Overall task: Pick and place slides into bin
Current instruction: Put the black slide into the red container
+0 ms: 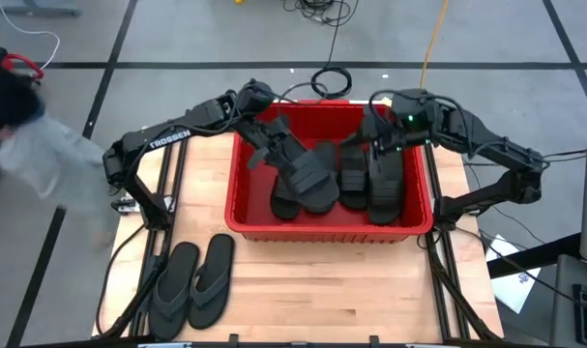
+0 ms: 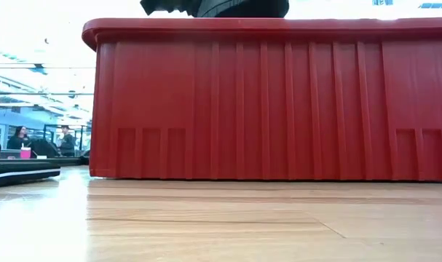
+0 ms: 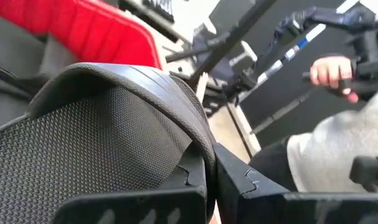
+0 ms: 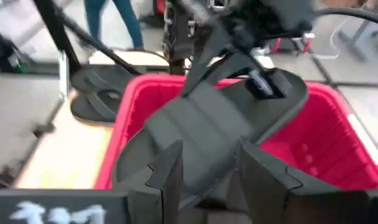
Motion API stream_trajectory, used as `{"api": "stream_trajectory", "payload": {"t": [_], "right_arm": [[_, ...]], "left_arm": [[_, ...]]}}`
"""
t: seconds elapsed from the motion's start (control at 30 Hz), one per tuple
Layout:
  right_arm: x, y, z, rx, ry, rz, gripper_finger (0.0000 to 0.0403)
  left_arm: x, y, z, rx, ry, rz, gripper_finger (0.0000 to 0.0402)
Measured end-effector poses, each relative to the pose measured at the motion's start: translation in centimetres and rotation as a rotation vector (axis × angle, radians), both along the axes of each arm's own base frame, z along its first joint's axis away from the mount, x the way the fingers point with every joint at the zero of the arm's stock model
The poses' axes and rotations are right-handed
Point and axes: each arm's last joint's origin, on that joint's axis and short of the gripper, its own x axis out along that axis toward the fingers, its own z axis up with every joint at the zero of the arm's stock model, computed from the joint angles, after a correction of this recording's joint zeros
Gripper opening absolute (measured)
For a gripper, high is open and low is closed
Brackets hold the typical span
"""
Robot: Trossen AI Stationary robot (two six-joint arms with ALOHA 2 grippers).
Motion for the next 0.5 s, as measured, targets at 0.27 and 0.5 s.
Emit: {"api": "stream_trajectory", "payload": {"t": [0.27,0.5], "right_arm": [[0.9,2.5,-0.4,-0.449,0.095,-0.126,0.0154],[3.8,4.1,-2.8,-0.717,0.296,-0.192,0.0205]], "left_arm": [[0.0,1.9,1.7,-0.143,-0.058,0.042,0.0],[0.1,2.4,2.8,-0.178,-0.106,0.069,0.0]]}}
